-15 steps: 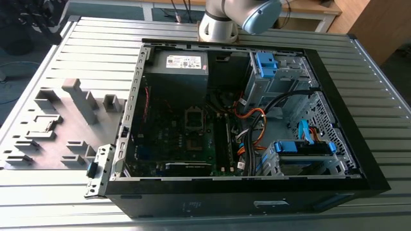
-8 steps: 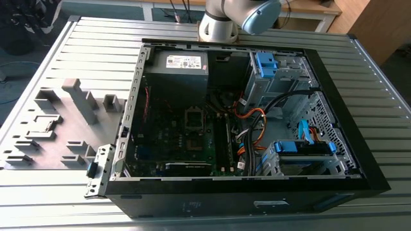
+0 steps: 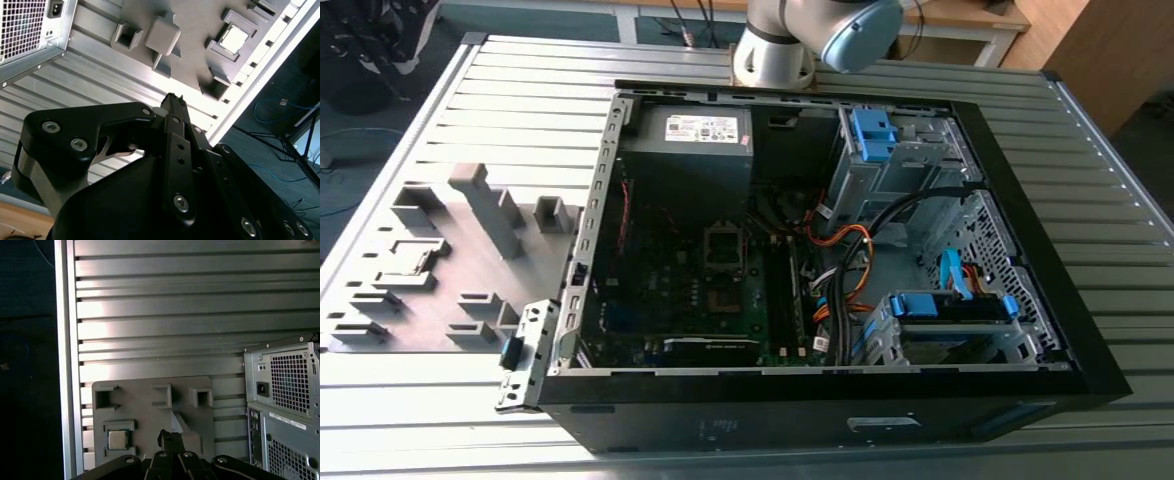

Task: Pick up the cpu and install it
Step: 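Reach for the cpu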

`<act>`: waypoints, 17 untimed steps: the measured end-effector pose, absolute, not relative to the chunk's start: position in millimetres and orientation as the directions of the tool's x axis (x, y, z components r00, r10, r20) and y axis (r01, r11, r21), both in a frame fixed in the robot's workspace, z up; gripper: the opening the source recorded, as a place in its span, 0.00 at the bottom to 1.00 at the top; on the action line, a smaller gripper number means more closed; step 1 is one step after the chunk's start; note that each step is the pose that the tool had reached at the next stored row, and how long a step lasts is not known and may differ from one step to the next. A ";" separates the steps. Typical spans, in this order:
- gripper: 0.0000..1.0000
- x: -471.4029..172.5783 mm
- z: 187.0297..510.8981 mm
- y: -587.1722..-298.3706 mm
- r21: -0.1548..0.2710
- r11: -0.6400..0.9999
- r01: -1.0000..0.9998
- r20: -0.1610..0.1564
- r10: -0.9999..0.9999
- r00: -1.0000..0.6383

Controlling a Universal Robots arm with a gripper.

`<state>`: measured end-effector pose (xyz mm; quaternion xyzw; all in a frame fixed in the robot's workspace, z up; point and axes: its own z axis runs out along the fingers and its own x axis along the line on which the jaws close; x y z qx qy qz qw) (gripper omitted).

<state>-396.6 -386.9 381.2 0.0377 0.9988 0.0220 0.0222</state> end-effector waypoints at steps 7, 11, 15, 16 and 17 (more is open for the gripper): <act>0.11 -404.8 377.5 -386.9 0.046 0.996 0.074 -0.043 0.076 -0.996; 0.11 -407.8 376.0 -386.9 0.046 0.996 0.074 -0.043 0.076 -0.996; 0.11 -410.0 374.0 -386.9 0.046 0.996 0.074 -0.043 0.076 -0.996; 0.11 -410.5 373.4 -386.9 0.045 0.996 0.074 -0.042 0.076 -0.996; 0.11 -411.1 372.9 -386.9 0.045 0.996 0.074 -0.042 0.076 -0.996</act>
